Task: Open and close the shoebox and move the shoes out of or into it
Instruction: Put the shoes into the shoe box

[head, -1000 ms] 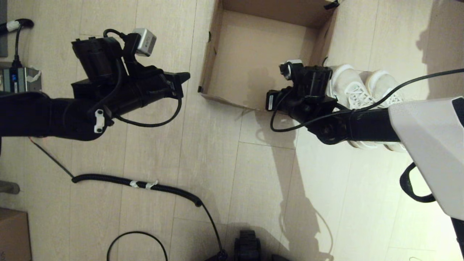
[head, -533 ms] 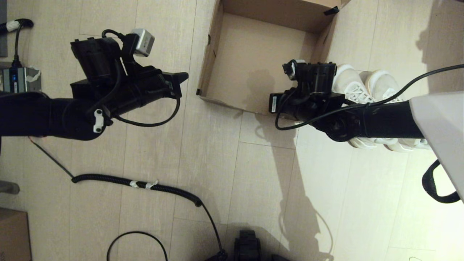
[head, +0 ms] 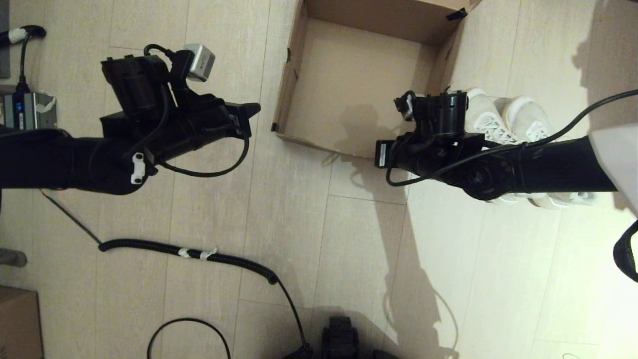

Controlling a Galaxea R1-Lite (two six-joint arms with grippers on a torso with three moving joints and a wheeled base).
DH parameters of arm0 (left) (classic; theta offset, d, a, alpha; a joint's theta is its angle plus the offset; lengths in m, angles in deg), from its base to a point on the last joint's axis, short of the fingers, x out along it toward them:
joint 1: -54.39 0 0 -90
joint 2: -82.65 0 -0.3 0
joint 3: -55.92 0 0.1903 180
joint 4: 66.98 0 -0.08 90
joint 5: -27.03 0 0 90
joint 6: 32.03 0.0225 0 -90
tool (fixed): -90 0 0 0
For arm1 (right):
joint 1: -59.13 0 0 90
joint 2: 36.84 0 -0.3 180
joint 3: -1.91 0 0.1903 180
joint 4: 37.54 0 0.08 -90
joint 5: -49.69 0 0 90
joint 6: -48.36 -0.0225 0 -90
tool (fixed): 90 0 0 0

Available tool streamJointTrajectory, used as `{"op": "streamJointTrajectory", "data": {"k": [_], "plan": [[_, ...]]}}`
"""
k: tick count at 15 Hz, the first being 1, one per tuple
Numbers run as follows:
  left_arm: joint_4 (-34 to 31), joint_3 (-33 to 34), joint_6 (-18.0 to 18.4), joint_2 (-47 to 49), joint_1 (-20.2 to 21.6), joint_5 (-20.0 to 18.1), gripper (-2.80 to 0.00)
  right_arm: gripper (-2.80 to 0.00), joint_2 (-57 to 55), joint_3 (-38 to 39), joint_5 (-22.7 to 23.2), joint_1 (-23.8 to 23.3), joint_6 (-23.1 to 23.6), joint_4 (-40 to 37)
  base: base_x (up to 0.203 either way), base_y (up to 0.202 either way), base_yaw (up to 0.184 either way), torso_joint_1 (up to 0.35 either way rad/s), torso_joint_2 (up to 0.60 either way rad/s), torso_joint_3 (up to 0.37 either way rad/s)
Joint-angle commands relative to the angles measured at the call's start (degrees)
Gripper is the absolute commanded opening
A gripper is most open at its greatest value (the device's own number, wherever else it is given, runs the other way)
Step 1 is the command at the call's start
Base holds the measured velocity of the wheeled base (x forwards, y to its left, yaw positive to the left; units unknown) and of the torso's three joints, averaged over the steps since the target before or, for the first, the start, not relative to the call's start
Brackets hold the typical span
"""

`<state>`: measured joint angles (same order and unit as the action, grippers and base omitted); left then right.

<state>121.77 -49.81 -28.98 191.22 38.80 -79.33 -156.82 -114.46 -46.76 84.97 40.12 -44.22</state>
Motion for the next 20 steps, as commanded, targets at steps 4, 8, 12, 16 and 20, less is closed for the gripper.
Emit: {"op": "streamJointTrajectory", "data": {"k": [4, 8, 12, 16, 20], "plan": [[0.14, 0.09, 0.03, 0.24, 0.04, -0.06, -2.8, -2.8, 2.87, 3.09, 1.33, 0.23, -0.14, -1.43, 0.0, 0.0, 0.0, 0.0, 0.0, 0.0], [0.14, 0.07, 0.03, 0.33, 0.04, -0.08, -2.8, -2.8, 9.3, 12.83, 2.62, 0.88, -0.8, -1.73, 0.0, 0.0, 0.0, 0.0, 0.0, 0.0], [0.14, 0.01, -0.06, 0.33, 0.04, -0.08, -2.8, -2.8, 14.07, 22.64, 3.05, 3.12, -2.61, -1.75, 0.0, 0.0, 0.0, 0.0, 0.0, 0.0], [0.14, 0.4, -0.56, 0.27, 0.79, -0.08, -2.8, -2.8, 16.71, 32.4, 2.94, 7.21, -4.56, 0.61, 0.0, 0.0, 0.0, 0.0, 0.0, 0.0], [0.23, 0.88, -3.63, 0.11, 0.41, -0.08, -2.8, -2.8, 21.14, 38.62, 2.62, 9.07, -6.34, 1.92, 0.0, 0.0, 0.0, 0.0, 0.0, 0.0]]}}
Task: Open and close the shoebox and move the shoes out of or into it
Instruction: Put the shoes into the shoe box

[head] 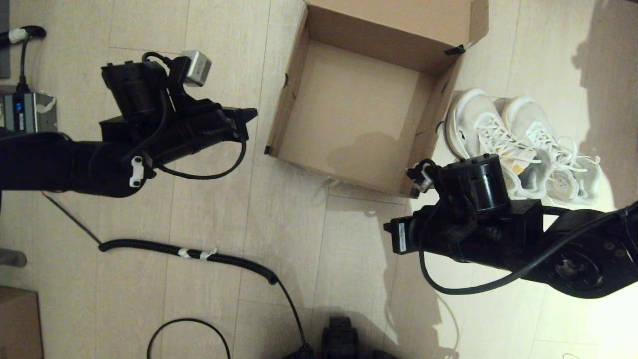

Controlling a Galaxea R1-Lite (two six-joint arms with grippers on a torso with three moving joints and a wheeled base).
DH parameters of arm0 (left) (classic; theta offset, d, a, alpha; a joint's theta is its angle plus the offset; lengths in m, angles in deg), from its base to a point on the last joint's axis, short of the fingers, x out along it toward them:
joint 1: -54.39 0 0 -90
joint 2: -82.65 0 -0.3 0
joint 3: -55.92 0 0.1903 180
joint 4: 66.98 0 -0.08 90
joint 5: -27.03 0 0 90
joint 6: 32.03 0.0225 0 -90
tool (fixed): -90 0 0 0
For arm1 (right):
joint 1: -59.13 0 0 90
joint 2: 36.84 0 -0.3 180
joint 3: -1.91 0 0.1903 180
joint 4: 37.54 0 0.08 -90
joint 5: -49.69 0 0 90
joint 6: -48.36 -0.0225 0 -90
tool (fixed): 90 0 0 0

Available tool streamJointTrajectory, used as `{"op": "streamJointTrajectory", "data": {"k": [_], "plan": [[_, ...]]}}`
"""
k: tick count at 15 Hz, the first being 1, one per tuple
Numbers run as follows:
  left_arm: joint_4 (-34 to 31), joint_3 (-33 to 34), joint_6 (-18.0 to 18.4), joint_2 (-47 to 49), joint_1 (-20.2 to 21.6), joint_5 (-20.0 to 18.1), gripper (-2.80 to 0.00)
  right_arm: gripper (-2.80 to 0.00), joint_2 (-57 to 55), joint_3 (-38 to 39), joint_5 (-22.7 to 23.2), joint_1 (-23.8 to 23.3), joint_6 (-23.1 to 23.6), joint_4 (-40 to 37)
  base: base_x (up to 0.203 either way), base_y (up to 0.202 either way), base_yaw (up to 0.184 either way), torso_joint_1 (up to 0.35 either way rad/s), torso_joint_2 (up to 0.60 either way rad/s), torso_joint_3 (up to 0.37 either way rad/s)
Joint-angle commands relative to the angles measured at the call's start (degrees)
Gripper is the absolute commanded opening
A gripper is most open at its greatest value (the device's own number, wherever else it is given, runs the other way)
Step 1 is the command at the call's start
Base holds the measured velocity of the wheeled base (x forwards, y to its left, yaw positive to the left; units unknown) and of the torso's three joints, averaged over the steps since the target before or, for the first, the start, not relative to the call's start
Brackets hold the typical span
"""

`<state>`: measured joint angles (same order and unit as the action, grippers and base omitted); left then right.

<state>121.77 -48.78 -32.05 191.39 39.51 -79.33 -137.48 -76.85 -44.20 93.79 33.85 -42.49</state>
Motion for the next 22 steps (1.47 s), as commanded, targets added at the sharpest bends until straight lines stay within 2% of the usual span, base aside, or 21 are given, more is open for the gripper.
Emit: {"op": "streamJointTrajectory", "data": {"k": [1, 5, 7, 9, 12, 17, 20, 22], "plan": [[0.3, -0.41, -1.83, -0.06, -1.52, -0.08, -2.8, -2.8, 2.48, -0.57, -0.33, 0.12, -0.23, 0.19, 0.0, 0.0, 0.0, 0.0, 0.0, 0.0], [2.14, -1.32, -3.36, 0.14, -7.38, 0.18, -2.8, -2.8, 3.8, -10.57, -4.38, -1.91, 1.03, -1.18, 0.0, 0.0, 0.0, 0.0, 0.0, 0.0], [2.24, -0.61, -3.63, 1.62, -9.2, 0.13, -2.8, -2.8, 0.88, -11.67, -5.79, -2.23, 3.64, -1.16, 0.0, 0.0, 0.0, 0.0, 0.0, 0.0], [2.25, 0.26, -3.7, 4.19, -9.62, -0.22, -2.8, -2.8, -3.58, -12.76, -6.6, -2.07, 4.24, 2.16, 0.0, 0.0, 0.0, 0.0, 0.0, 0.0], [2.37, 0.51, -3.33, 8.08, -9.47, -3.09, -2.8, -2.8, -10.15, -15.35, -7.74, -1.98, 6.27, 8.74, 0.0, 0.0, 0.0, 0.0, 0.0, 0.0], [6.54, -0.14, -2.53, 13.53, -9.4, -4.38, -2.8, -2.8, -13.98, -17.12, -7.6, -2.14, 6.42, 9.61, 0.0, 0.0, 0.0, 0.0, 0.0, 0.0], [4.64, -0.05, -2.44, 13.17, -9.47, -5.09, -2.8, -2.8, -14.26, -15.98, -7.51, -2.2, 5.99, 9.1, 0.0, 0.0, 0.0, 0.0, 0.0, 0.0], [0.12, -0.13, -2.44, 12.18, -9.55, -5.17, -2.8, -2.8, -13.92, -13.53, -7.44, -2.43, 6.06, 9.11, 0.0, 0.0, 0.0, 0.0, 0.0, 0.0]]}}
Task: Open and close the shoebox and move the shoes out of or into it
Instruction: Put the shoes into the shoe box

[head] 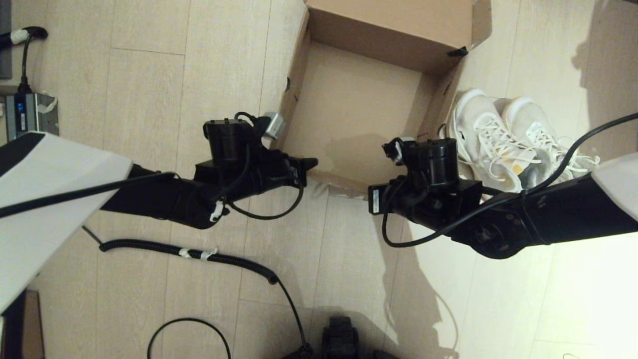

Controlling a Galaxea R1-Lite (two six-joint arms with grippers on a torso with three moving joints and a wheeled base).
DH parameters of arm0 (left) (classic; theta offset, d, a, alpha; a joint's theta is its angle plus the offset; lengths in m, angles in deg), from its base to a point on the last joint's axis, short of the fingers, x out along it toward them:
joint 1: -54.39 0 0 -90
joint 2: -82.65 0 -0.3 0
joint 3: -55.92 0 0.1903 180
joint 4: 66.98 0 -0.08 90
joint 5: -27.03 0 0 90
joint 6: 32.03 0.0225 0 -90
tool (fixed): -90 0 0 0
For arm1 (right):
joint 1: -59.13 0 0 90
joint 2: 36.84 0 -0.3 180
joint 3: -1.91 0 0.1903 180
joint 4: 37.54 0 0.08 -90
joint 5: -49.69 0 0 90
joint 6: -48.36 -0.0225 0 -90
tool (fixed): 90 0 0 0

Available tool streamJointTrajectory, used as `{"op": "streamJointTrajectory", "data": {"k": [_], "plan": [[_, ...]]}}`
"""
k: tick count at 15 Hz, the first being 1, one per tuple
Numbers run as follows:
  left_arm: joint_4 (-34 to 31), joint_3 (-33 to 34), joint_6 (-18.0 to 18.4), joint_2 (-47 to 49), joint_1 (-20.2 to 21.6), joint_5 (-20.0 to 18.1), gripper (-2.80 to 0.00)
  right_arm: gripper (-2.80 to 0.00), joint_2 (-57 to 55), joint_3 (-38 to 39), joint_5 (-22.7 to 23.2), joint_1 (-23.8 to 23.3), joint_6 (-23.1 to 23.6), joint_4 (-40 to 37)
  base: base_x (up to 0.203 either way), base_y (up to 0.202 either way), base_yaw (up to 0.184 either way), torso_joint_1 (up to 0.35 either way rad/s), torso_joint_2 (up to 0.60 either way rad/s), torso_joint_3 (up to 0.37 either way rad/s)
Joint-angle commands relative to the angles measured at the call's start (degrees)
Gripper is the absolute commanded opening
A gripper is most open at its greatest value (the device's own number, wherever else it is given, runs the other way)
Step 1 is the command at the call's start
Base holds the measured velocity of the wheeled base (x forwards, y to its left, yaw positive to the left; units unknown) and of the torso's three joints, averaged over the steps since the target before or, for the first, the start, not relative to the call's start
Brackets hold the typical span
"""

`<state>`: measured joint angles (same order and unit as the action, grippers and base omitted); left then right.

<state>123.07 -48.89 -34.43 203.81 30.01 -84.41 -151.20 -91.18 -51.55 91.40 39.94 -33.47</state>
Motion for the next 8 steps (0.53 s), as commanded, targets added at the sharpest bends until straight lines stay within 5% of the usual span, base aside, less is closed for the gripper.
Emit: {"op": "streamJointTrajectory", "data": {"k": [1, 8], "plan": [[-2.09, -0.03, -0.06, -0.47, -0.05, -0.17, -2.8, -2.8, 0.24, 1.8, -0.02, -0.3, -0.04, 0.07, 0.0, 0.0, 0.0, 0.0, 0.0, 0.0], [-6.38, 5.28, -0.51, -3.04, -1.26, -0.31, -2.8, -2.8, 0.63, 6.42, 0.42, -2.38, -0.19, 0.59, 0.0, 0.0, 0.0, 0.0, 0.0, 0.0]]}}
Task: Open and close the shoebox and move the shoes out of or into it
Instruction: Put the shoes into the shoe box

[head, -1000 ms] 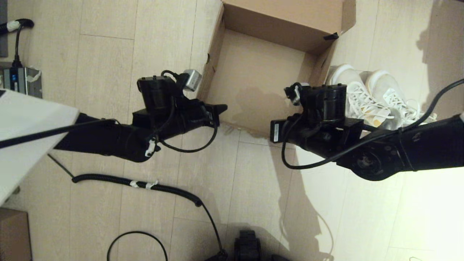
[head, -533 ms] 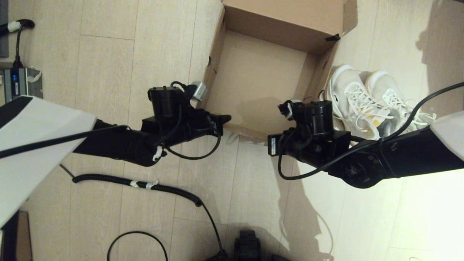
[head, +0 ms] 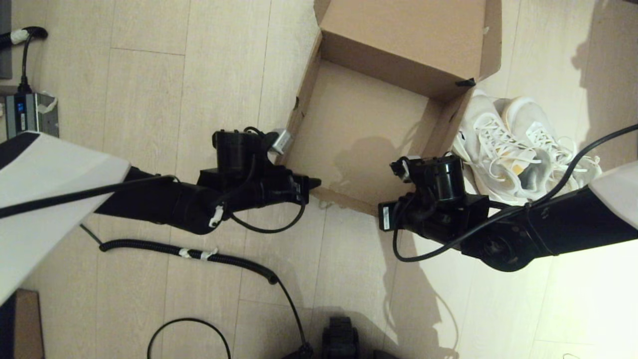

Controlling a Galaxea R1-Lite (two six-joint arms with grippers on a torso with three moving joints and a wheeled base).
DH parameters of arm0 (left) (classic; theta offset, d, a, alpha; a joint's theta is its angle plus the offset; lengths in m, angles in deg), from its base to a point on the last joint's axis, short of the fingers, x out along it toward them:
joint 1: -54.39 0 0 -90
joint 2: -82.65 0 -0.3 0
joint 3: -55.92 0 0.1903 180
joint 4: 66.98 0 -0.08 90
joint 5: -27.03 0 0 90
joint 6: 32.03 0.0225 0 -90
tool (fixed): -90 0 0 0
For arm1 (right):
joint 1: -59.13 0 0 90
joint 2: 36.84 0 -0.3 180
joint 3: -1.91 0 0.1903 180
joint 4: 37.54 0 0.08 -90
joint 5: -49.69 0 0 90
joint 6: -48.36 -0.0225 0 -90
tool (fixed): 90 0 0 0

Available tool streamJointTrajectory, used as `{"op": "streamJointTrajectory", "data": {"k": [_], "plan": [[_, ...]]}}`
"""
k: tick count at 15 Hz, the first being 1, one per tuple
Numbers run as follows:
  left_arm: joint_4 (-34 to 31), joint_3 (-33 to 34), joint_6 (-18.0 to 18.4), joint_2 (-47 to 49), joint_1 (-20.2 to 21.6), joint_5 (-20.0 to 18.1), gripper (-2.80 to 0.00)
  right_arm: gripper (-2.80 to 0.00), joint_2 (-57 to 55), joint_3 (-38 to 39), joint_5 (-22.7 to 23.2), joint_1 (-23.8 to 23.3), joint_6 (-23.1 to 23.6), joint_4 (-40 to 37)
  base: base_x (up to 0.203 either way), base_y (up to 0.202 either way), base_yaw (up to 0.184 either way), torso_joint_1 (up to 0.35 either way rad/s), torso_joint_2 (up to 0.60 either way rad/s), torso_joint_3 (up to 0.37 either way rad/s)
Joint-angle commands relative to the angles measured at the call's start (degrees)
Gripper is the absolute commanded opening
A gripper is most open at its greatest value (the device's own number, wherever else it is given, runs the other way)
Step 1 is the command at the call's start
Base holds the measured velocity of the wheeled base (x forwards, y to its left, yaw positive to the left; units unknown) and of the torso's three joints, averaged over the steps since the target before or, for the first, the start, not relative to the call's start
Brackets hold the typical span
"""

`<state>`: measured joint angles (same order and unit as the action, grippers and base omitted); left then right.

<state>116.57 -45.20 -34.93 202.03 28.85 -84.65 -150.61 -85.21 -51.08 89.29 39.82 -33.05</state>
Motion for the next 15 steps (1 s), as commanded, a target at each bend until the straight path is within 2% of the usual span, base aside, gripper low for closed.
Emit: {"op": "streamJointTrajectory", "data": {"k": [1, 6, 10, 15], "plan": [[-0.63, 3.97, 0.0, -2.57, -0.12, -0.04, -2.8, -2.8, -0.13, 0.54, -0.12, -0.66, -0.07, 0.18, 0.0, 0.0, 0.0, 0.0, 0.0, 0.0], [-1.51, 15.56, -0.08, -9.47, -1.63, -0.02, -2.8, -2.8, 1.28, 1.35, -0.14, -1.68, -0.15, 0.18, 0.0, 0.0, 0.0, 0.0, 0.0, 0.0], [-1.25, 22.66, -3.0, -13.36, -5.09, 0.33, -2.8, -2.8, 3.01, 7.09, -0.3, -2.18, -0.24, 1.64, 0.0, 0.0, 0.0, 0.0, 0.0, 0.0], [1.88, 20.65, -2.93, -10.78, -5.2, 1.27, -2.8, -2.8, 4.33, 7.79, -0.26, -2.22, 0.07, 4.97, 0.0, 0.0, 0.0, 0.0, 0.0, 0.0]]}}
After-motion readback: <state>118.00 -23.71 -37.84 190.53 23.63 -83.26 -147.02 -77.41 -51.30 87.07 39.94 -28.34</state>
